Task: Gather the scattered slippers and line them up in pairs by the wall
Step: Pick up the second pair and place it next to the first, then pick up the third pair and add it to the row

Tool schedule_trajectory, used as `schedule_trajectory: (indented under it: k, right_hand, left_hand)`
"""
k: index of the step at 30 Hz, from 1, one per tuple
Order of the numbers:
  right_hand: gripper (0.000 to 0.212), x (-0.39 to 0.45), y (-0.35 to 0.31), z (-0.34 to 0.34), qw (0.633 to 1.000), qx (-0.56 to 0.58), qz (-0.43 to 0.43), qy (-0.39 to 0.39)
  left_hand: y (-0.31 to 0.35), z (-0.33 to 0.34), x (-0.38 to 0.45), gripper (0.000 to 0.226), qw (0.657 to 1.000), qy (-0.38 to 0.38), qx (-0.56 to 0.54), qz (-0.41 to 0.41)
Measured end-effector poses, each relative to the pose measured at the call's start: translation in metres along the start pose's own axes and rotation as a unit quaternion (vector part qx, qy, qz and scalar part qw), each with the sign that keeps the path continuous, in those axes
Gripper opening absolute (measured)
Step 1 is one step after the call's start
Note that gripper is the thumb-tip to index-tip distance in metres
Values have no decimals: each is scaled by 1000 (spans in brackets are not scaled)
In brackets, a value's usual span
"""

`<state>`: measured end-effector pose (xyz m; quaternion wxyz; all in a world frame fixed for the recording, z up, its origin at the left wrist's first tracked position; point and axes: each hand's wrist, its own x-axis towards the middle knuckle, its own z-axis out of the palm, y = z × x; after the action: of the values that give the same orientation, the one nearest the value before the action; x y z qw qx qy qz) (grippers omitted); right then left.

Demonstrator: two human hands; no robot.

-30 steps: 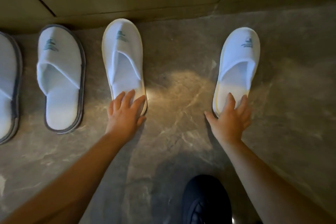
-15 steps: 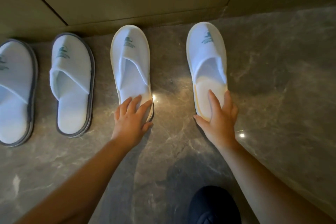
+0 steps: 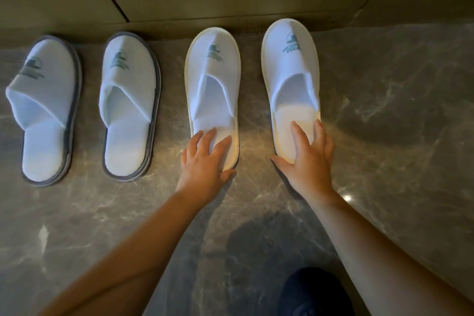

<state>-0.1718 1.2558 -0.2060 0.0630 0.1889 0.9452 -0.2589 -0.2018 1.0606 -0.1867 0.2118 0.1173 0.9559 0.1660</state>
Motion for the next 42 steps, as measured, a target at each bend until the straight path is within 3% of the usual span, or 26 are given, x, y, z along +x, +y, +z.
schedule_trajectory:
  k: [18,23,29,37,42]
  right_hand:
    - [79,-1,-1,-13,999,-19,26,-18]
    - [68,-6,-22,-41,1000,16,17,-13]
    - [42,-50,-101,-150,997,49,-36,-56]
    - [24,-142,-282,-372,970,91,-84,-210]
    - [22,-207,-384,-472,933,74,-155,-315]
  left_hand:
    - [6,-2,1,69,1000,-4,26,-15]
    - [16,-31,-10,67,999,-22,0,-25]
    - [57,-145,-84,48,993,-33,-93,-60]
    - [124,-389,-258,38,977,-35,-159,-136]
    - [145,-509,-372,38,962,-19,-174,-212]
